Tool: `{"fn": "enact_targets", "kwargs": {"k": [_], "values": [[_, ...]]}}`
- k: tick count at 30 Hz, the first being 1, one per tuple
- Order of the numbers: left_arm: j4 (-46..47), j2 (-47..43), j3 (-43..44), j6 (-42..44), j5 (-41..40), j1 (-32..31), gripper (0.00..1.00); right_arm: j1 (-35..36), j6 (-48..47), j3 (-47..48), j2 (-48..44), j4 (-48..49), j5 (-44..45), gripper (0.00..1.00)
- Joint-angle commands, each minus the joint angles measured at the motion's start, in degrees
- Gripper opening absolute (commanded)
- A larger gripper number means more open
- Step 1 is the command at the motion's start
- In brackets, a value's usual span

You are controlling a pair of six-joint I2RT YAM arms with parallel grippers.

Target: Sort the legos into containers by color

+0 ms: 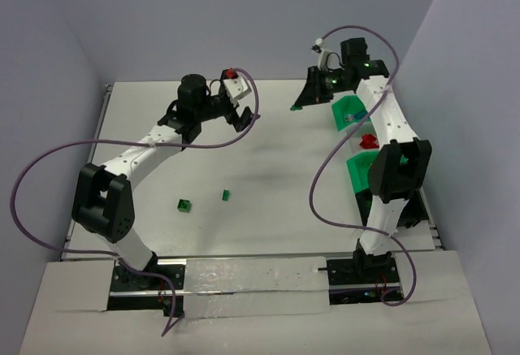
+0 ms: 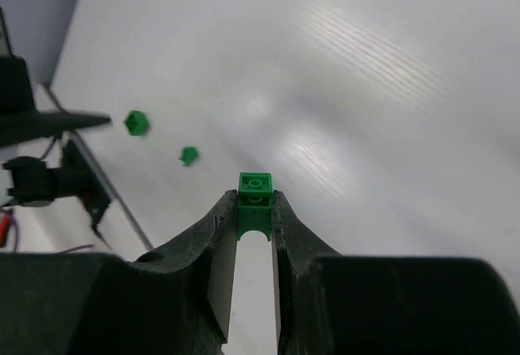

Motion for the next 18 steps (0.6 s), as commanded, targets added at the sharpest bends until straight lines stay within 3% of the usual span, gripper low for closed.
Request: {"fn": "enact_targets", "kwargs": {"k": [1, 7, 13, 18], "values": [[-2.8, -1.7, 2.4, -4.7, -7.7, 1.4, 0.99, -5.7, -12.8, -1.0, -9.9, -9.1, 7.3, 0.00], [-5.1, 0.0, 4.0, -6.0, -10.4, 2.5, 0.99, -12.4, -20.9, -4.7, -17.2, -18.1, 13.3, 0.00], [-19.6, 6.2, 13.2, -5.6, -12.1, 2.5, 0.99, -18.2, -26.1, -17.1, -27.3, -19.3, 19.1, 0.00], [-20.3, 6.7, 13.1, -3.1, -16.1, 2.7, 0.99, -22.6, -31.1, -25.5, -35.6, -23.7, 23.5, 0.00]]}}
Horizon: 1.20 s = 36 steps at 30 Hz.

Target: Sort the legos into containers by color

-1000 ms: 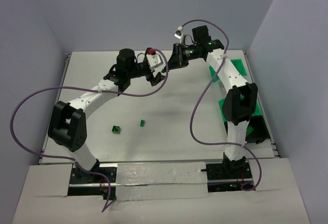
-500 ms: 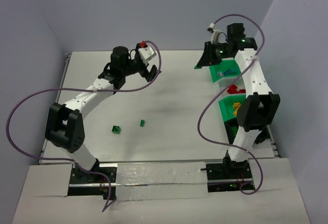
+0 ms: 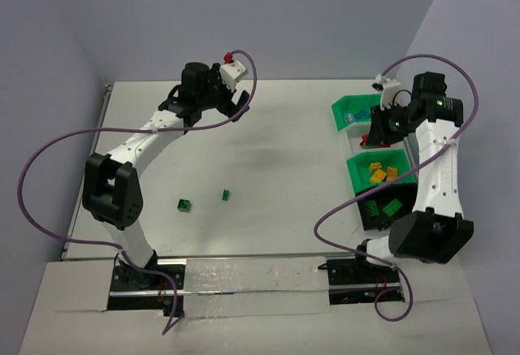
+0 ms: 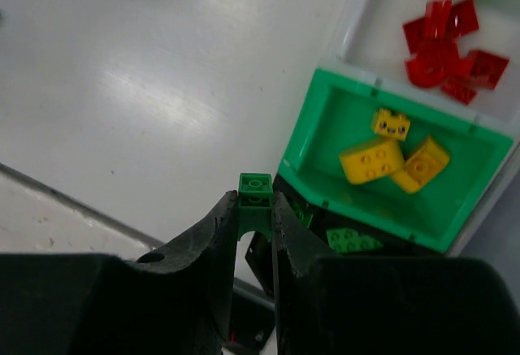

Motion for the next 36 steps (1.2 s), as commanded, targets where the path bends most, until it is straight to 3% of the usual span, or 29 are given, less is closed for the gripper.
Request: {"fn": "enact_targets", "kwargs": {"k": [1, 7, 11, 23, 31, 36], "values": [[-3.7, 0.3, 1.1, 1.6, -3.8, 0.5, 0.99, -3.0, -6.3, -5.1, -6.4, -4.9, 5.3, 0.00], [-4.1, -0.3, -1.1, 1.1, -3.7, 1.5, 0.99, -7.1, -12.0, -13.5, -14.0, -8.2, 12.6, 0.00], [-4.7, -1.1, -3.2, 1.2, -2.6, 1.9, 0.99, -7.7, -12.5, -19.4, -17.2, -5.5, 17.8, 0.00], [-5.7, -3.4, -6.7, 1.3, -2.9, 3.4, 0.99, -7.9, -4.7, -29.1, -14.5, 8.8, 20.6, 0.00], [-4.9, -4.8, -9.1, 0.3, -4.0, 4.1, 0.99, -7.9, -5.9, -32.7, -12.8, 12.6, 23.2, 0.00], [-5.2, -5.0, -9.6, -0.2, -3.9, 4.6, 0.99, -7.9, -6.4, -34.5, -10.6, 12.6, 25.1, 0.07]]}}
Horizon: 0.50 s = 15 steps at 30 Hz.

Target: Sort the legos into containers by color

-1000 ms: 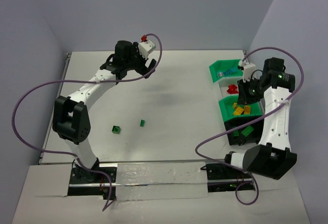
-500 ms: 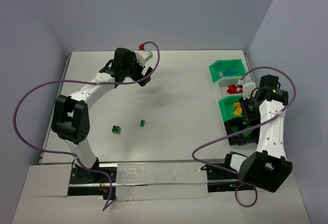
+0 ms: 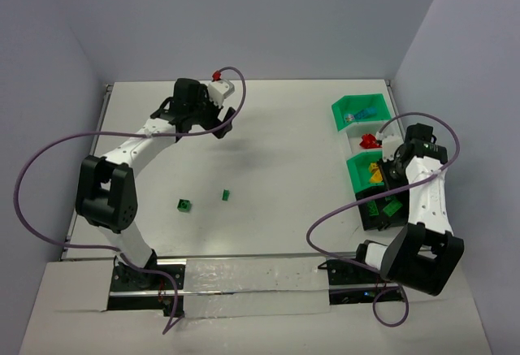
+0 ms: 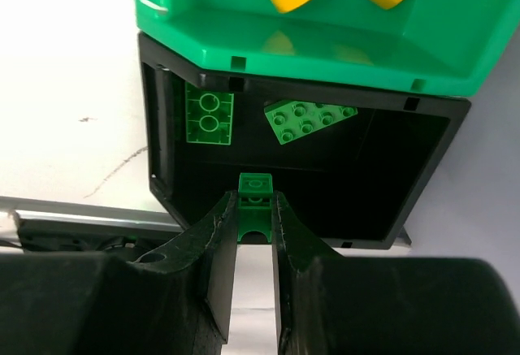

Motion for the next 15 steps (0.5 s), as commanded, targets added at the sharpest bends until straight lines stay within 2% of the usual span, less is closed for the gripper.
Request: {"fn": "enact_targets", "kwargs": {"k": [1, 2, 4, 7, 10, 15], "values": [[0.8, -2.7, -0.4, -1.1, -0.5, 0.7, 0.99, -0.3, -0.8, -1.6, 1.2, 2.9, 3.0, 0.10], [0.9, -2.7, -0.5, -1.1, -0.6, 0.8, 0.99, -0.3, -0.8, -1.6, 1.1, 3.0, 3.2, 0.14], [0.7, -2.6, -0.4, -1.0, -0.4, 1.0, 0.99, -0.3, -1.1, -1.9, 1.1, 3.2, 3.6, 0.32], [0.1, -2.3, -0.4, -0.7, 0.3, 1.5, 0.99, -0.3, -1.0, -2.0, 1.3, 3.2, 3.8, 0.50], [-0.8, -2.4, -0.6, -0.1, 2.1, 2.5, 0.99, -0.3, -1.0, -1.2, 1.5, 2.8, 3.5, 0.59], [-2.6, -3.3, -1.2, 1.7, 5.3, 3.8, 0.99, -0.2, -0.1, 3.7, 2.5, 0.5, 0.5, 0.64]]}}
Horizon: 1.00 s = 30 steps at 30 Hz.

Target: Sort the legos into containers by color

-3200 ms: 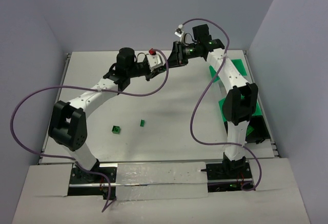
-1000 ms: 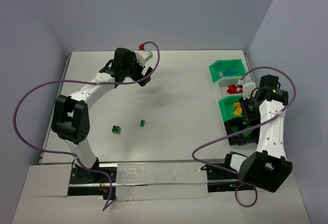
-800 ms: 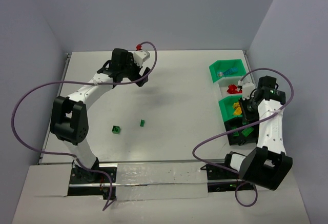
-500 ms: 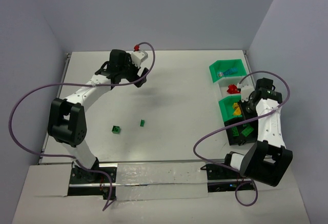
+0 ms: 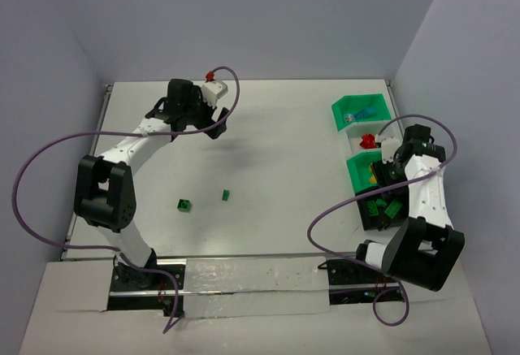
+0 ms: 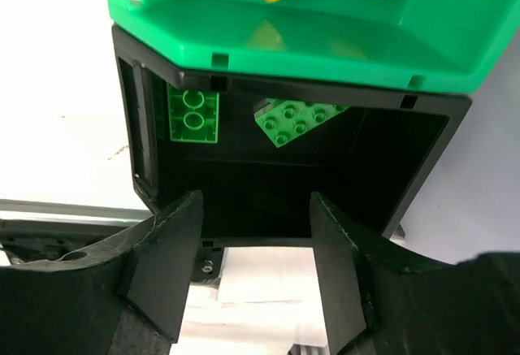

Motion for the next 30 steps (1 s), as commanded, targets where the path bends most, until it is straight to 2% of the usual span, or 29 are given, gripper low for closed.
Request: {"fn": "enact_targets", "kwargs": {"k": [1, 5, 6, 11, 12, 13, 18, 21, 27, 30], "values": [[-1.9, -3.7, -0.6, 1.5, 4.9, 1.8, 0.99, 0.1, 1.3, 7.2, 1.4, -1.2, -3.6, 0.66], [-5.1, -4.6, -0.3, 2.9, 10.1, 4.0, 0.99, 3.6, 5.4, 17.0, 4.8, -1.5, -10.8, 0.72], [-5.1, -4.6, -0.1, 2.9, 10.2, 4.3, 0.99, 4.9, 6.3, 17.0, 5.6, -1.5, -10.8, 0.72], [-13.3, -6.1, 0.6, 9.1, 16.2, 6.6, 0.99, 15.0, 10.3, 23.5, 11.8, 2.4, -14.6, 0.75], [-14.9, -6.7, 0.1, 10.9, 16.7, 6.7, 0.99, 16.6, 10.9, 24.5, 12.9, 3.5, -15.2, 0.79], [-16.3, -7.4, -0.5, 11.6, 16.3, 6.7, 0.99, 18.1, 11.6, 25.0, 14.1, 4.6, -15.8, 0.84], [-20.0, -9.3, -3.2, 12.5, 12.3, 6.9, 0.96, 25.6, 12.5, 27.5, 18.2, 8.1, -19.9, 0.85], [-17.3, -12.0, -6.0, 8.6, 13.8, 9.8, 0.97, 30.7, 11.9, 29.5, 21.9, 11.0, -22.8, 0.85], [-11.5, -13.2, -5.7, -8.2, 14.4, 16.5, 0.97, 42.8, 15.3, 36.4, 31.1, 15.8, -24.1, 0.83], [-9.3, -13.9, -6.1, -12.9, 13.5, 19.1, 0.97, 49.0, 16.0, 37.6, 34.3, 19.6, -23.4, 0.81]]}}
